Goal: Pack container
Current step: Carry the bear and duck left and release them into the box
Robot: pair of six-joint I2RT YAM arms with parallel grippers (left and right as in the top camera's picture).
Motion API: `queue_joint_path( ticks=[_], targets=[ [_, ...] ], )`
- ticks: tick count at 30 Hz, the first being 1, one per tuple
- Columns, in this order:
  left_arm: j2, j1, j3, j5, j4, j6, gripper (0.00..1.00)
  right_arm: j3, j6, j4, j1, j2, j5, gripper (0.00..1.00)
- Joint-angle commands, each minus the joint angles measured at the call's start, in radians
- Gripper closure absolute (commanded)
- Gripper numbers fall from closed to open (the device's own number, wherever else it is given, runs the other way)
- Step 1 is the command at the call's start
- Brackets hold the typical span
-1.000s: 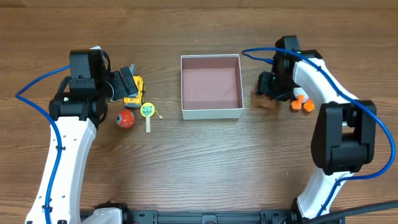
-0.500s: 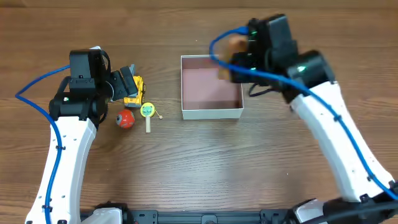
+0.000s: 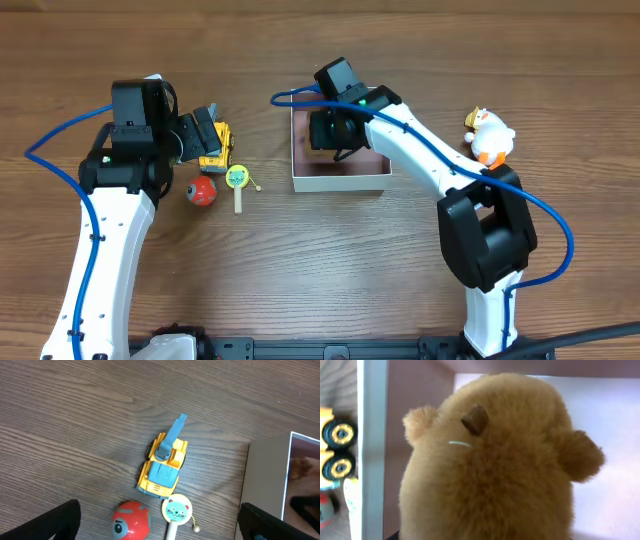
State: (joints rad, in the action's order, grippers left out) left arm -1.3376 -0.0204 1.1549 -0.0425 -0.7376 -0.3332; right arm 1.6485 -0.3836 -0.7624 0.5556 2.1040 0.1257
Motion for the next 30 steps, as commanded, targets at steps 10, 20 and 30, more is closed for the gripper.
queue_joint_path(
  ticks=[10,20,30],
  targets=[
    [-0.004,-0.003,0.03,-0.013,0.001,0.019,0.0,0.031,0.171,-0.021,0.008,-0.166,-0.043,0.0],
    [-0.004,-0.003,0.03,-0.013,0.001,0.019,0.0,0.034,0.172,-0.277,-0.526,-0.492,-0.154,0.0],
    [-0.004,-0.003,0.03,-0.013,0.0,0.019,0.0,-0.02,0.212,-0.299,-0.703,-0.073,-0.094,0.0]
  ],
)
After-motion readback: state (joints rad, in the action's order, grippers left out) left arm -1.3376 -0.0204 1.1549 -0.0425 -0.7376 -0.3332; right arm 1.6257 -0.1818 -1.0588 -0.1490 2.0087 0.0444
